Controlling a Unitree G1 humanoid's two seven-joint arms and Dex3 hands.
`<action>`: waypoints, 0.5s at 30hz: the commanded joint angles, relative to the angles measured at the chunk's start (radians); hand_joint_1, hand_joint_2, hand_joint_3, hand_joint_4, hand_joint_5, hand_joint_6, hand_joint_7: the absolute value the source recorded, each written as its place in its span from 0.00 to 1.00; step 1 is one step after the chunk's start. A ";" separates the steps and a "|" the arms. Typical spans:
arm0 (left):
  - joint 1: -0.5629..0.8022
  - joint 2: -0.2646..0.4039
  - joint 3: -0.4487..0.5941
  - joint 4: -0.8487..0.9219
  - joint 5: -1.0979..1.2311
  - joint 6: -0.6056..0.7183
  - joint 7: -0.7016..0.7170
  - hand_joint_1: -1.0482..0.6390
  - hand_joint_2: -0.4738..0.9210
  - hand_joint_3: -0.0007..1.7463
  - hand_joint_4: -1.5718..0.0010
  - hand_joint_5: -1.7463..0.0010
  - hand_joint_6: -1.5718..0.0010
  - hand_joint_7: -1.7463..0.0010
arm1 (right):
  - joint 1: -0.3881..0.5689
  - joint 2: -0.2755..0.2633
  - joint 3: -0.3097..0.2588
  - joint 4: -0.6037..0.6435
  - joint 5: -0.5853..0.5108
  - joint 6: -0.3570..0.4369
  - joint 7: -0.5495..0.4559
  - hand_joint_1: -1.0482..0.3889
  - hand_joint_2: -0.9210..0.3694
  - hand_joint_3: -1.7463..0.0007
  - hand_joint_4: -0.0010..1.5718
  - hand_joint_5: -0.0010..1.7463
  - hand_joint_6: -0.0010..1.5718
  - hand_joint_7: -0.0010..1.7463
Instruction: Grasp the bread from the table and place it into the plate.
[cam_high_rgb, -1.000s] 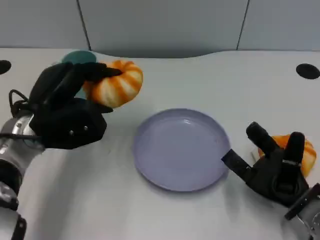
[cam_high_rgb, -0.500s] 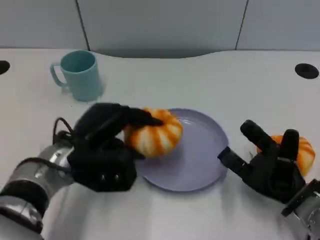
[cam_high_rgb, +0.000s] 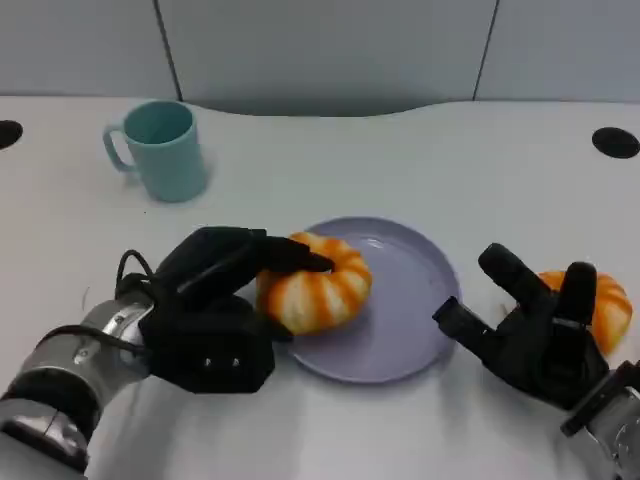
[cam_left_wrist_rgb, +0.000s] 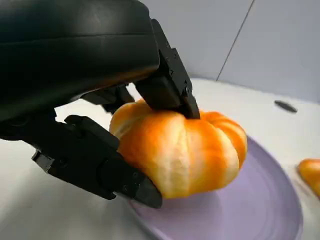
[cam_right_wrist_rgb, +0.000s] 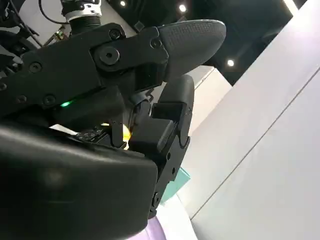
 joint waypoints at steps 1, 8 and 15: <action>-0.008 0.021 0.004 -0.024 -0.009 0.041 -0.039 0.13 1.00 0.22 0.99 0.99 0.95 0.99 | -0.003 -0.015 -0.006 0.000 0.003 -0.010 0.000 0.24 0.00 0.92 0.46 0.74 0.58 0.29; -0.003 0.013 0.045 -0.024 -0.068 0.029 -0.066 0.00 1.00 0.44 1.00 1.00 1.00 1.00 | -0.005 -0.019 -0.001 -0.002 -0.003 -0.012 -0.006 0.23 0.00 0.92 0.46 0.75 0.58 0.31; 0.020 -0.007 0.150 -0.017 -0.244 -0.035 -0.259 0.00 1.00 0.43 1.00 1.00 1.00 1.00 | -0.012 -0.017 -0.002 0.012 -0.001 -0.022 0.004 0.24 0.00 0.91 0.46 0.75 0.56 0.32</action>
